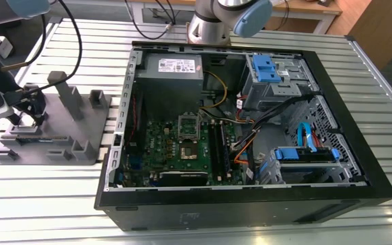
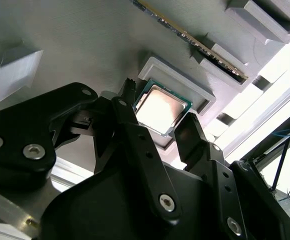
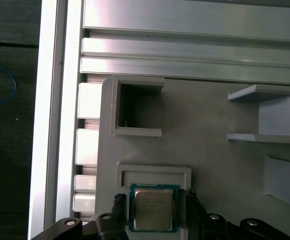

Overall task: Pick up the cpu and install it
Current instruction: 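Pick up the cpu and move it towards the insertion slot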

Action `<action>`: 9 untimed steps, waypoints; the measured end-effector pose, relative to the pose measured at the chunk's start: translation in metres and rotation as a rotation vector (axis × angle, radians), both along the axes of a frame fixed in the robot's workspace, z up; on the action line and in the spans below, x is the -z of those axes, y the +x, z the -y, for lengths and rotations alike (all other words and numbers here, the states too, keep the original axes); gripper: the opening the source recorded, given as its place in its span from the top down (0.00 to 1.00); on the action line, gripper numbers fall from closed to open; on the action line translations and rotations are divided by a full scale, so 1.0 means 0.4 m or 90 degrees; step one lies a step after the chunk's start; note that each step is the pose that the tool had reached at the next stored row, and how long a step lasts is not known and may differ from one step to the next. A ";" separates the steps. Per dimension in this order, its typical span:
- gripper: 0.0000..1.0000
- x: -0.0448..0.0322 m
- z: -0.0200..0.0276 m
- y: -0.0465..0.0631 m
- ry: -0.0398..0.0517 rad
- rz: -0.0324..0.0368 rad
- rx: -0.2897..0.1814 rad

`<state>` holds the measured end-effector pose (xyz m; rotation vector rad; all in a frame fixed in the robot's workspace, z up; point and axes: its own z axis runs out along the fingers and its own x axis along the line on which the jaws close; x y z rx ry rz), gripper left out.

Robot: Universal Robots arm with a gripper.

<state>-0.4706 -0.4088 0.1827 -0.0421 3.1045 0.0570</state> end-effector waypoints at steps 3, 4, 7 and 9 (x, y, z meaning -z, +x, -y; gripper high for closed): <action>0.42 0.001 0.000 0.000 -0.0001 -0.0001 0.000; 0.42 0.001 0.000 0.000 -0.0001 -0.0001 0.000; 0.42 0.001 0.000 0.000 -0.0001 -0.0001 0.000; 0.42 0.001 0.000 0.000 -0.0001 -0.0001 0.000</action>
